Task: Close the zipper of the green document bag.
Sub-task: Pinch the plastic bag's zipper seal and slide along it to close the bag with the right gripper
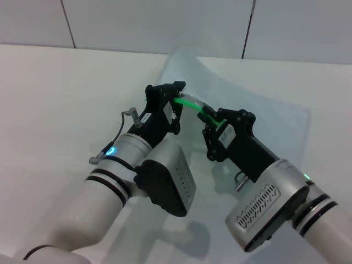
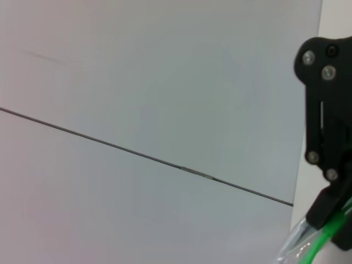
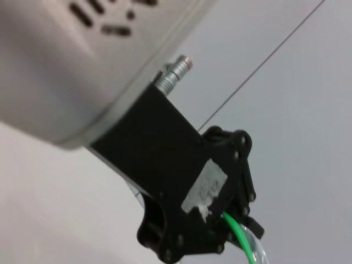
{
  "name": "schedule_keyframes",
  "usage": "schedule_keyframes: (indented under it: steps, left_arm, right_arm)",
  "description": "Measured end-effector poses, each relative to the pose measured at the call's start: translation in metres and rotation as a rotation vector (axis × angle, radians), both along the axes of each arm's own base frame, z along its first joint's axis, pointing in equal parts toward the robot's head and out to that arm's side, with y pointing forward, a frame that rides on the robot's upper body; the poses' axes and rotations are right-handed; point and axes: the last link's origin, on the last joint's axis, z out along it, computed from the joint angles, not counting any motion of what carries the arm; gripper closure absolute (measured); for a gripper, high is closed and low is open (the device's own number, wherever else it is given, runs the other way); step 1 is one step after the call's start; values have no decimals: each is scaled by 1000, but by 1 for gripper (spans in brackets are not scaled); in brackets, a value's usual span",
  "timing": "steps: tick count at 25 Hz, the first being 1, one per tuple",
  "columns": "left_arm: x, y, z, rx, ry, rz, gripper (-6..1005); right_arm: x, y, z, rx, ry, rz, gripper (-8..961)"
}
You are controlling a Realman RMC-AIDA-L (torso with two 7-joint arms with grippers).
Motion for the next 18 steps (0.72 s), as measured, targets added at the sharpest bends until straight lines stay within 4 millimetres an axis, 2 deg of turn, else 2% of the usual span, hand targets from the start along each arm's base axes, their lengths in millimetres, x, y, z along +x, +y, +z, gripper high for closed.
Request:
schedule_keyframes:
  steps: [18]
  left_arm:
    - [1, -1, 0, -6, -11, -1, 852]
  right_arm:
    - [9, 1, 3, 18, -3, -27, 873]
